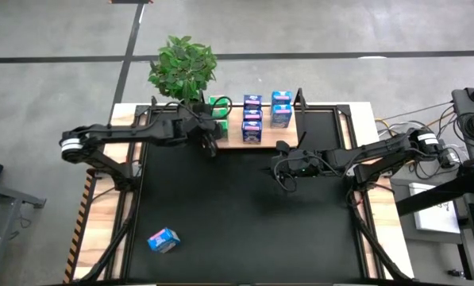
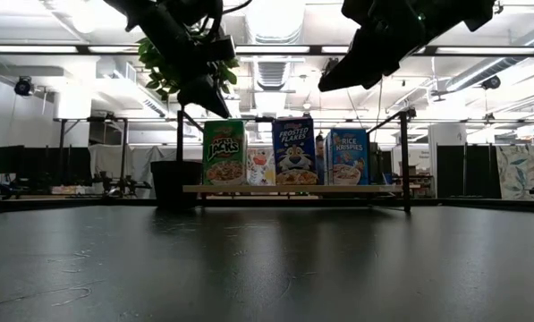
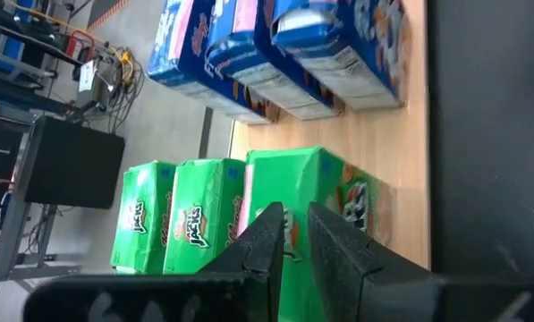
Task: Stack cereal on shelf
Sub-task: Put the green cereal box aligned with the green cereal boxes on the shelf, then put the light blue cereal box aligned with the light blue cereal boxes on the shelf
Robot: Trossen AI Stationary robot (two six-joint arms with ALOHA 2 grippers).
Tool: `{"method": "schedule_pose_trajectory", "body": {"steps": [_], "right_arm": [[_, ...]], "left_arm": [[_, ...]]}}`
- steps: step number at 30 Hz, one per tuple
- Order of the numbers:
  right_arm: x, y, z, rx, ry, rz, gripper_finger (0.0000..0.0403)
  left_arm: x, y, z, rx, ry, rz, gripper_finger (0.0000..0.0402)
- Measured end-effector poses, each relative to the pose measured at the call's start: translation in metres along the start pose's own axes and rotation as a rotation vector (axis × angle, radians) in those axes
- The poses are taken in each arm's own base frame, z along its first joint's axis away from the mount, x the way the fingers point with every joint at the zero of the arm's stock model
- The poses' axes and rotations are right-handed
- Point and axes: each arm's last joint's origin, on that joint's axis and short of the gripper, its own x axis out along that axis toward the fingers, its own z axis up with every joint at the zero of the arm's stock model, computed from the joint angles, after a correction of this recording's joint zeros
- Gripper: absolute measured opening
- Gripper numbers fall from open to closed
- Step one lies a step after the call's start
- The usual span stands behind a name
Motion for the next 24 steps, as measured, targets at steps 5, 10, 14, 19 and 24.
{"method": "schedule_pose_trajectory", "body": {"steps": [5, 10, 14, 19, 24], "right_arm": [[0.000, 0.000, 0.000, 0.000, 0.000, 0.000, 0.0009], [0.000, 0.000, 0.000, 0.014, 0.001, 0.000, 0.0009], [0.000, 0.000, 0.000, 0.022, 0.000, 0.000, 0.0009], [0.000, 0.000, 0.000, 0.027, 0.000, 0.001, 0.0009], [0.000, 0.000, 0.001, 0.022, -0.005, 0.000, 0.0009]], "left_arm": [[-0.010, -0.002, 0.004, -0.008, -0.036, -0.002, 0.0037], [-0.027, -0.006, 0.010, -0.046, -0.093, -0.012, 0.0037], [-0.044, -0.017, 0.016, -0.072, -0.144, -0.048, 0.0037], [-0.068, -0.041, 0.022, -0.101, -0.190, -0.131, 0.0037], [-0.086, -0.066, 0.023, -0.168, -0.179, -0.228, 0.0037]]}}
